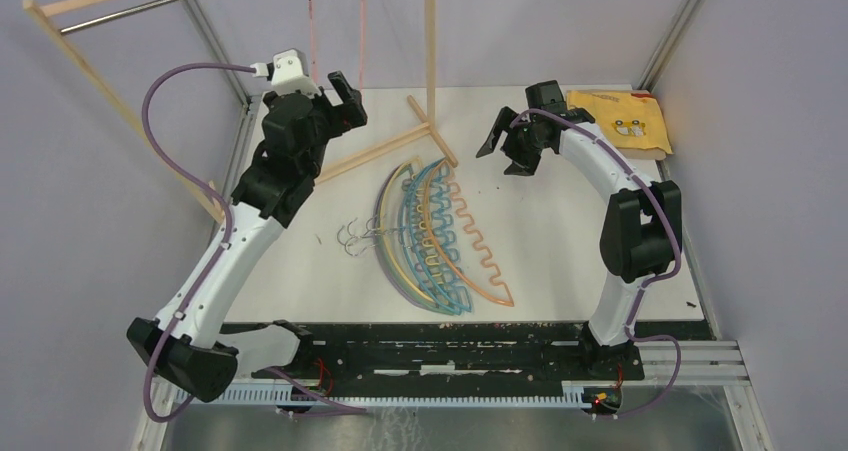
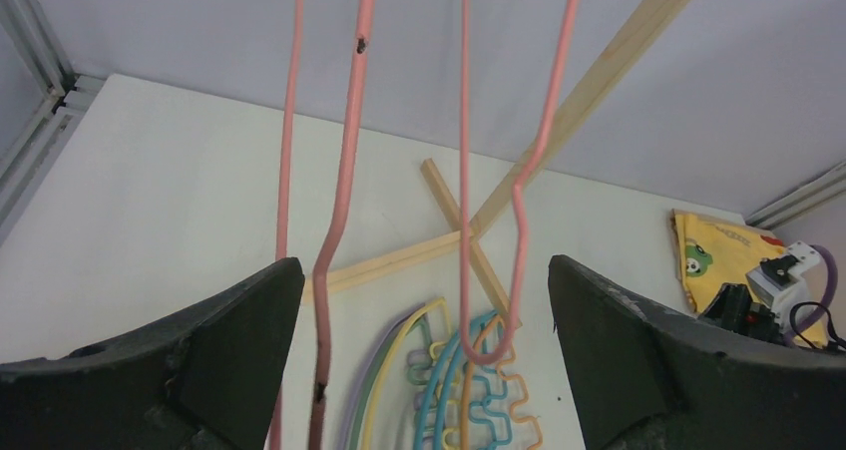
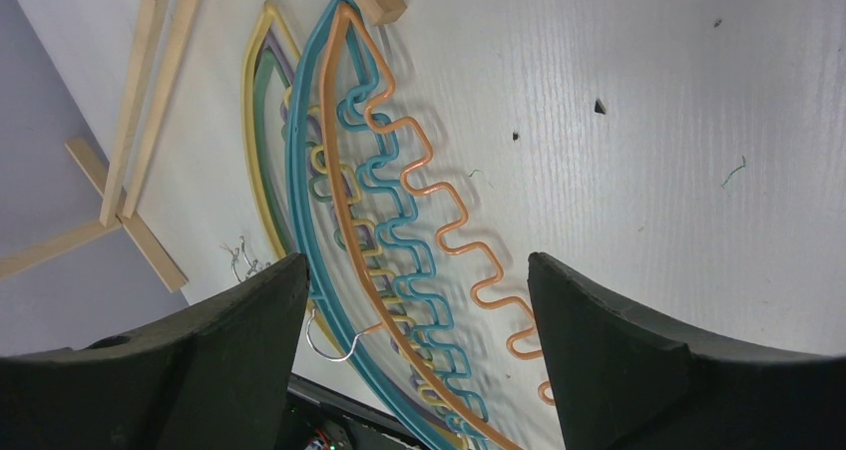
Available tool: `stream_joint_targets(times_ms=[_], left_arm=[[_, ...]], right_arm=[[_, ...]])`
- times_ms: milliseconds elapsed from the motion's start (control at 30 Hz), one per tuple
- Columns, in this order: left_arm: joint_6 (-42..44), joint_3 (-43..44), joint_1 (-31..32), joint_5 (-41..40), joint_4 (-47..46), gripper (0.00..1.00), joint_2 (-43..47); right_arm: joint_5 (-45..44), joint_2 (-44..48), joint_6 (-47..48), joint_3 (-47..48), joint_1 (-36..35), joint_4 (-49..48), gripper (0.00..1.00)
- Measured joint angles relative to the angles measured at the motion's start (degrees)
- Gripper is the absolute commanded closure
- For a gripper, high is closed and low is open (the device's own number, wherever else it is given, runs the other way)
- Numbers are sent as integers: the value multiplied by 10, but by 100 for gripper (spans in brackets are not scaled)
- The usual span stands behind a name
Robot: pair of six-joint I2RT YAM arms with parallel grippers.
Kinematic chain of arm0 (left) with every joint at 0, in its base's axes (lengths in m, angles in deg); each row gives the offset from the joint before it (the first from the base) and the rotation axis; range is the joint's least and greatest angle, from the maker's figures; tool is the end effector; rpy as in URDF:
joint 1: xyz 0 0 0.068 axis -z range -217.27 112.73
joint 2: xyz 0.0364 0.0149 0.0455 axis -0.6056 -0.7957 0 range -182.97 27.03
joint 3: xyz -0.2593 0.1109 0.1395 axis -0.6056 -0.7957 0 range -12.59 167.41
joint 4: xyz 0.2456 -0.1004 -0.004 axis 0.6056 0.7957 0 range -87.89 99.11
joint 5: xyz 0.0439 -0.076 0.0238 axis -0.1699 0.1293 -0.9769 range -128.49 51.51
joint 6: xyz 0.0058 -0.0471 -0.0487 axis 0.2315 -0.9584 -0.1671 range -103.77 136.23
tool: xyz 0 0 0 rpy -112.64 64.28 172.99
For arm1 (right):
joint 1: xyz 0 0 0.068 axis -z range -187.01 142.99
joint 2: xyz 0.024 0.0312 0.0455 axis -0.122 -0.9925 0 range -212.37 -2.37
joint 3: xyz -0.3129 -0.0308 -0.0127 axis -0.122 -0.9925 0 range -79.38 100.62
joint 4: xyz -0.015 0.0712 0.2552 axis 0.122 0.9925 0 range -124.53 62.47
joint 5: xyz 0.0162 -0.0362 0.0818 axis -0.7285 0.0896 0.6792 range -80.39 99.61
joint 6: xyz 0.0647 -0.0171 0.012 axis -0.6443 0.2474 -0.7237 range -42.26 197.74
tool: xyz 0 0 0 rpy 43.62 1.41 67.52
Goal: Organize the hangers
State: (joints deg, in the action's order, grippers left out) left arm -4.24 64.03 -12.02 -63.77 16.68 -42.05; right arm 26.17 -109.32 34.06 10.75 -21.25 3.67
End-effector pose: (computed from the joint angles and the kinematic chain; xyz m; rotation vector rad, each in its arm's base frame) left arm 0.2559 -0.0948 0.4774 -0.2587 1.6667 -0.2264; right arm 0.4205 0.1229 0.2890 0.5550 2.5913 0.7411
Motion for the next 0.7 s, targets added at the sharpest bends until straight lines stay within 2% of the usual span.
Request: stream_joint_targets(times_ms=[33,67,500,600,700], left_arm=[[2,0,0,4,0,1,5],[4,-1,0,7,0,1,9],[54,17,-11,1,-10,0,32],[56,48,-31,-6,-18,6,11],[67,84,-50,-24,-36,18,-27]], right_arm=[[0,0,0,0,0,0,3],[0,0,0,0,0,0,2],[0,0,0,0,0,0,1],[0,0,0,0,0,0,1],[0,0,0,0,0,0,1]])
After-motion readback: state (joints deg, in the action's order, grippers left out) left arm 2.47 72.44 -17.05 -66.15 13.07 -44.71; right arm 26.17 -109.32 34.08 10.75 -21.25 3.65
